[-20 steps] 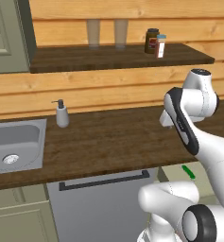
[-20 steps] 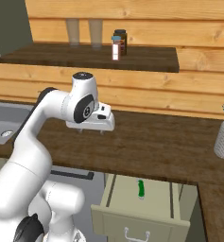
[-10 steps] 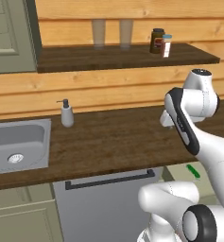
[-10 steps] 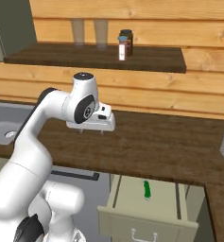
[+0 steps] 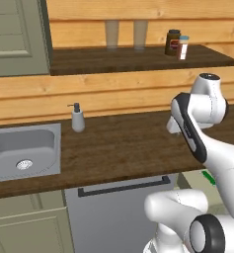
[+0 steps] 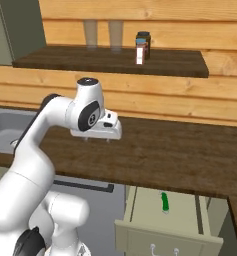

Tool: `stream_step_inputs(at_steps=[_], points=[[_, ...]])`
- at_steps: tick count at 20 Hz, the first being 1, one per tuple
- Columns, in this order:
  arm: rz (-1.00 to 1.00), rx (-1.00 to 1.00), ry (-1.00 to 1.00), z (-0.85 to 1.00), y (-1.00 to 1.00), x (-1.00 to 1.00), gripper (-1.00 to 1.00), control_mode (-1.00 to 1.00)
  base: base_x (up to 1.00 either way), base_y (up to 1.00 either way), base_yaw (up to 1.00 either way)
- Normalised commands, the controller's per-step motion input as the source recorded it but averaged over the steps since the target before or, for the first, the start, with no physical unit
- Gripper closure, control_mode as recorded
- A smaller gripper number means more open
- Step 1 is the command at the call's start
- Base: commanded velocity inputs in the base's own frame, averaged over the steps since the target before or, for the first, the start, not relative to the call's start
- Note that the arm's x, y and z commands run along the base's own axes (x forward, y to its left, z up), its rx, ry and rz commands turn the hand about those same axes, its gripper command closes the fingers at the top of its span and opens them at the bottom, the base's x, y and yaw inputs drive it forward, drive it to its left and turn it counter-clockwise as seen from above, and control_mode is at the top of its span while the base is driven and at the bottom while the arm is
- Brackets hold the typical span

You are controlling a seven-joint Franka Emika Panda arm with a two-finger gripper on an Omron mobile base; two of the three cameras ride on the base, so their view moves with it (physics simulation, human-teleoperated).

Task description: Pick up the knife from the drawer and place it on the cutting board. Then place the meat from the plate to the cutting board.

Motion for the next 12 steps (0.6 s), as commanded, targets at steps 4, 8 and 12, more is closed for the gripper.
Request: stream_step_inputs(at_steps=[4,8,12], points=[[0.00,0.03,0.06,0.00,-0.59,0.00,-1.00,-1.00,0.00,0.00,0.00],[-0.03,0.07,0.09,0.00,-0.47,0.00,-1.00,-1.00,0.00,0.00,0.00],[0.00,0.01,0.11,-0.38,-0.53,0.14,-1.00,-1.00,0.00,0.00,0.00]])
